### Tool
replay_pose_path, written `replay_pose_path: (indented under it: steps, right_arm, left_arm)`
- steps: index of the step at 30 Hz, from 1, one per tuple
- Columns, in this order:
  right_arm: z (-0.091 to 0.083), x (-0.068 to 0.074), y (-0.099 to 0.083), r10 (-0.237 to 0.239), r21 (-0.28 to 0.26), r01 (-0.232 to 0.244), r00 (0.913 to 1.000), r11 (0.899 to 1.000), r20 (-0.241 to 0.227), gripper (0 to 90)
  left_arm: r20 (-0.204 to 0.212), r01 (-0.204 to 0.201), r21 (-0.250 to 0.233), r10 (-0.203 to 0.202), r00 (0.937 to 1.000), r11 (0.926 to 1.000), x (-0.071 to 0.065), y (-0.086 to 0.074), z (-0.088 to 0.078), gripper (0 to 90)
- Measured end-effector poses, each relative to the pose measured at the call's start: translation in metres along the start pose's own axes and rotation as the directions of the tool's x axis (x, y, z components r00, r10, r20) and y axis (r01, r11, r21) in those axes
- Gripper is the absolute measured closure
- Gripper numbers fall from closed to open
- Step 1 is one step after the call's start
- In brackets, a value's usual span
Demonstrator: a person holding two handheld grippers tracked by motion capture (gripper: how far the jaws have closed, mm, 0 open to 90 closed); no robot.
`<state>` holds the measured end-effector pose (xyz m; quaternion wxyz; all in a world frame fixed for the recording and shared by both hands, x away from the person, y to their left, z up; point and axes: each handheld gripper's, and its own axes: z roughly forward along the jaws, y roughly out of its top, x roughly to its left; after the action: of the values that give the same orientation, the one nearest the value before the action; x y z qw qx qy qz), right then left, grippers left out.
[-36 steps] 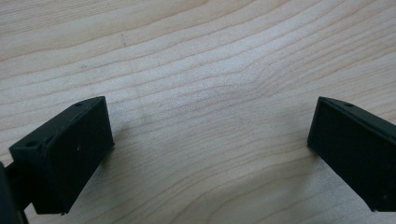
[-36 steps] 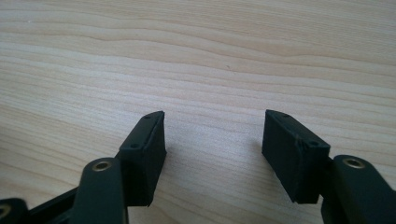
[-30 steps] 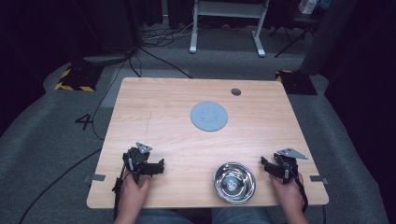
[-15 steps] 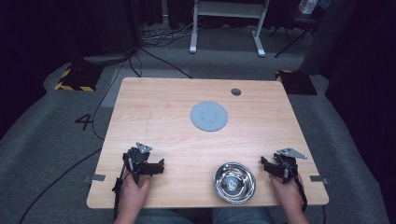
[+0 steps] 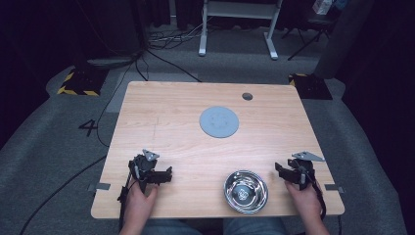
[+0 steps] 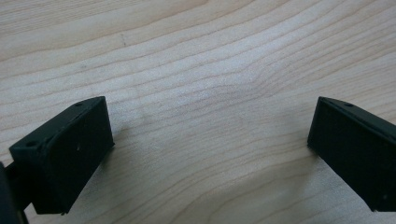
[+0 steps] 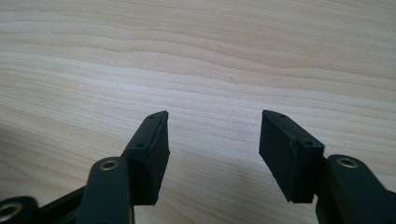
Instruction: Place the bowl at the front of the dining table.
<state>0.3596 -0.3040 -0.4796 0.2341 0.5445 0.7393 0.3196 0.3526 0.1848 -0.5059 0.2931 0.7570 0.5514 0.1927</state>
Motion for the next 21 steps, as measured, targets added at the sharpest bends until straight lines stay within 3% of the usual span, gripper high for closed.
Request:
replay_pose_path:
  steps: [13,21]
  right_arm:
    - [-0.021,0.006,0.015,-0.022,-0.005,0.022,0.999,1.0,-0.038,43.5]
    - [-0.032,0.019,0.024,-0.054,-0.005,0.054,0.9942,0.999,-0.093,45.6]
  left_arm:
    - [0.0,0.0,0.0,0.0,1.0,1.0,0.0,0.0,0.0,0.2]
    - [0.0,0.0,0.0,0.0,1.0,1.0,0.0,0.0,0.0,0.2]
